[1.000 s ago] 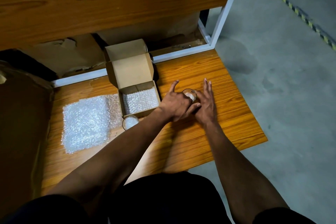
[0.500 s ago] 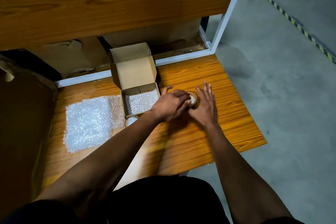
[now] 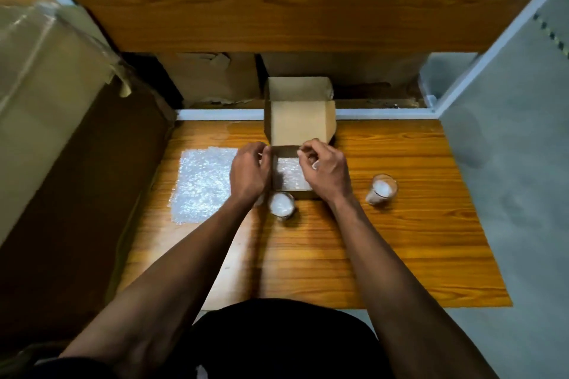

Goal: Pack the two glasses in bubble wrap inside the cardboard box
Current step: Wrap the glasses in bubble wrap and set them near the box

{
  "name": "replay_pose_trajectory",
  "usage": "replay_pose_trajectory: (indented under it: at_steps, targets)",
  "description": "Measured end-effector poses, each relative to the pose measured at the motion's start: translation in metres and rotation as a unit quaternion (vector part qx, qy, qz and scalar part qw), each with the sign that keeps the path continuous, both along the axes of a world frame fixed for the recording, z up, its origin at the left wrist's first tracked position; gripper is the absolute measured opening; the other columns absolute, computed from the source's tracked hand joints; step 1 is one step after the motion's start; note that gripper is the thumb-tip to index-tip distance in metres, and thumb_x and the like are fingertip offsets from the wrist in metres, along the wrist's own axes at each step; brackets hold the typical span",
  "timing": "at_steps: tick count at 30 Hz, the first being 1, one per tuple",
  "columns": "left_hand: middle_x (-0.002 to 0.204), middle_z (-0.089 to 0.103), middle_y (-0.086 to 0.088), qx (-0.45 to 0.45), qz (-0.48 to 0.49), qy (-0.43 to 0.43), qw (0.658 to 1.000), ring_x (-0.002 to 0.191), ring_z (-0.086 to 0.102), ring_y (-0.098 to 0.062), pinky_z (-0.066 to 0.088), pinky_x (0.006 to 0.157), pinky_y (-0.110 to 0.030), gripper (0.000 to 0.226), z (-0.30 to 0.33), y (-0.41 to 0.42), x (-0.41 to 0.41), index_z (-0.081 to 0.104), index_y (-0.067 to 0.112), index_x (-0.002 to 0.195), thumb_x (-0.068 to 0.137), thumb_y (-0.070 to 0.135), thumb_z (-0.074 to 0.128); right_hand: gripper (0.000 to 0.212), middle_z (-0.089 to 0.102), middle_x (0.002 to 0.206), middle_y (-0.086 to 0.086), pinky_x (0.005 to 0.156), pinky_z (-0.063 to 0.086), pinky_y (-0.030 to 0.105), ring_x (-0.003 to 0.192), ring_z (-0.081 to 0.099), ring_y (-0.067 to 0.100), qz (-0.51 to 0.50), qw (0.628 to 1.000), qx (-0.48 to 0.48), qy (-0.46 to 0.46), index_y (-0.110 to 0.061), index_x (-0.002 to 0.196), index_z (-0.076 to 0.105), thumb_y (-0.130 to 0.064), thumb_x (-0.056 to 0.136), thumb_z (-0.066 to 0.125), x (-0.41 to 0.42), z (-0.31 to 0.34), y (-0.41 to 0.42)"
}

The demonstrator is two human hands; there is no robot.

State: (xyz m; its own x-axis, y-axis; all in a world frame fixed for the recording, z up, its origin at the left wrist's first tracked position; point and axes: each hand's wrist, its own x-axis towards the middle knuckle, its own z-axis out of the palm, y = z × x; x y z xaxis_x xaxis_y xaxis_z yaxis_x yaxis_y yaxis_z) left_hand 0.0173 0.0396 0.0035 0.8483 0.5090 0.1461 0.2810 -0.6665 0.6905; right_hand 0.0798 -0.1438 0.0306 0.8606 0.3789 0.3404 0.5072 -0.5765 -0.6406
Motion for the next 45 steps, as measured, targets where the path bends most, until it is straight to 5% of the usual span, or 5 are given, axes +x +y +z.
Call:
replay_pose_trajectory:
  at_steps: [5, 16, 25, 38, 45]
  targets:
    - [0.146, 0.056, -0.006, 0.007, 0.129, 0.170, 0.977, 0.136, 0.045, -0.034, 0.035, 0.107, -0.060, 0.044, -0.017, 0.060, -0.030, 0.056, 0.025, 0.143, 0.099, 0.025, 0.059, 0.016, 0.071, 0.099, -0.002, 0.076, 0.057, 0.032, 0.082, 0.063, 0.012, 0.121, 0.991, -0.017, 0.046, -0.018, 0.109, 0.072, -0.020, 0.093, 0.070, -0.006, -0.007, 0.070]
    - [0.156, 0.049, -0.005, 0.046, 0.075, 0.212, 0.973, 0.146, 0.035, -0.032, 0.032, 0.110, -0.057, 0.058, -0.020, 0.124, -0.009, 0.043, 0.023, 0.154, 0.101, 0.033, 0.064, 0.041, 0.063, 0.128, 0.008, 0.098, 0.054, 0.043, 0.113, 0.062, 0.027, 0.192, 0.952, -0.170, 0.168, -0.014, 0.136, 0.064, -0.008, 0.096, 0.065, 0.004, -0.021, 0.153]
    - [0.123, 0.071, 0.005, 0.008, 0.073, 0.159, 0.985, 0.135, 0.043, -0.025, 0.030, 0.100, -0.047, 0.054, -0.031, 0.149, 0.010, 0.053, 0.032, 0.145, 0.097, 0.016, 0.071, 0.084, 0.031, 0.161, 0.013, 0.106, 0.042, 0.052, 0.143, 0.039, 0.036, 0.147, 0.914, -0.295, 0.236, -0.021, 0.162, 0.024, 0.019, 0.090, 0.045, 0.009, -0.018, 0.177]
    - [0.125, 0.059, -0.004, -0.196, 0.012, -0.033, 0.980, 0.084, 0.064, -0.017, 0.056, 0.074, -0.031, 0.035, -0.016, 0.162, -0.001, 0.067, 0.030, 0.133, 0.099, 0.029, 0.074, 0.018, 0.066, 0.121, 0.006, 0.082, 0.051, 0.032, 0.105, 0.062, 0.021, 0.076, 0.941, -0.190, 0.268, -0.019, 0.113, 0.074, -0.016, 0.096, 0.071, 0.024, 0.002, 0.186]
    - [0.111, 0.078, -0.008, -0.393, -0.040, -0.019, 0.919, 0.101, 0.075, -0.021, 0.061, 0.089, -0.034, 0.046, 0.011, 0.158, -0.014, 0.071, 0.007, 0.120, 0.083, 0.024, 0.091, 0.012, 0.073, 0.100, -0.011, 0.082, 0.044, 0.023, 0.094, 0.064, 0.008, 0.092, 0.957, -0.092, 0.259, -0.022, 0.102, 0.082, -0.028, 0.095, 0.073, 0.038, 0.048, 0.163]
